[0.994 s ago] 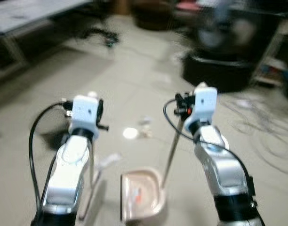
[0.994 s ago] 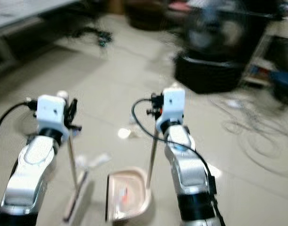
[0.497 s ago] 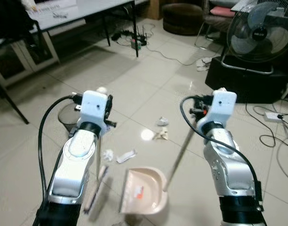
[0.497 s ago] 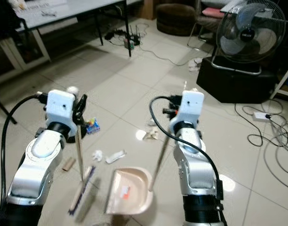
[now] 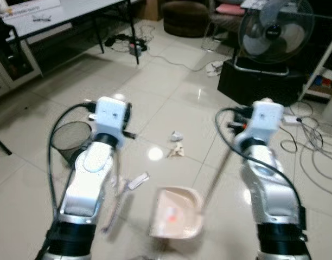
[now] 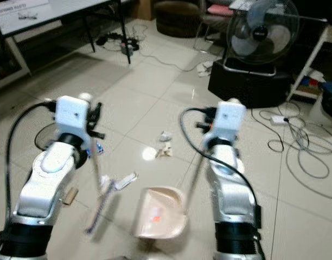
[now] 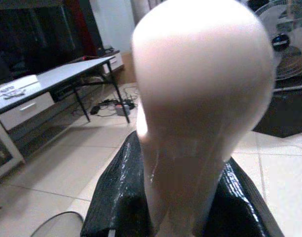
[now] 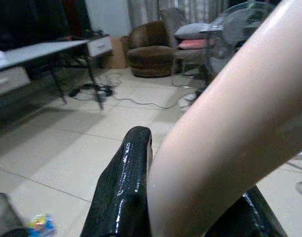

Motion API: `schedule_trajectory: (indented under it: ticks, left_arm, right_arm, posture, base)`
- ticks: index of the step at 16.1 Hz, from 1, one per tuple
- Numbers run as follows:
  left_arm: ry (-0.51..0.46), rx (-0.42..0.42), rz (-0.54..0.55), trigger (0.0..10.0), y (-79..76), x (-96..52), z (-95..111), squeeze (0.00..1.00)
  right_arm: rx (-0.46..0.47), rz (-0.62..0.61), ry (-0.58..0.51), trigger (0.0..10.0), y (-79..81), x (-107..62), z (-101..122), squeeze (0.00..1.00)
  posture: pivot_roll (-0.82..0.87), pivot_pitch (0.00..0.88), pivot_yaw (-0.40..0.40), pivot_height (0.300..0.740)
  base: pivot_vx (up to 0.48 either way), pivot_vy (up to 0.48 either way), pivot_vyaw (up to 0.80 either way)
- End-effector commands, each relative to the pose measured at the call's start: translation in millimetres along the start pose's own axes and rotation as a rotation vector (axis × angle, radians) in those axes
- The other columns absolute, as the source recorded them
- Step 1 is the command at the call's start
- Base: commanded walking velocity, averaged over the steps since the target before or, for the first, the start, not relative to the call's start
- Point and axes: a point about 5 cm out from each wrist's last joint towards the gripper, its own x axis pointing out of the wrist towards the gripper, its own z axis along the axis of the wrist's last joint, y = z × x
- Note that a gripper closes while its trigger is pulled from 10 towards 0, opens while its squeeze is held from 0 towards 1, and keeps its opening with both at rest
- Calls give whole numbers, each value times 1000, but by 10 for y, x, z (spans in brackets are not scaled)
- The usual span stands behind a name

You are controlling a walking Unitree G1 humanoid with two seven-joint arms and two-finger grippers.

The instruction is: Sweep floor

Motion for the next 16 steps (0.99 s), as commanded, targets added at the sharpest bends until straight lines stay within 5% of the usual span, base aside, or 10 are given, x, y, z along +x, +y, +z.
schedule_trajectory:
  ticks: [1,12,16]
  left_arm:
    - [-24,9,6,10000,4,17,38,0]
    - [2,19,17,10000,14,-59,-71,0]
    - [1,22,17,10000,18,-60,-76,0]
  right_arm:
    - [16,9,-39,10000,3,24,72,0]
    - [8,37,-37,10000,31,87,77,0]
    - [10,47,-32,10000,58,81,61,0]
  posture:
    - [-52,0,51,740]
    - [-48,0,35,740]
    - [-50,0,37,740]
  base:
    - [0,398,0]
    - [0,402,0]
    - [0,401,-542]
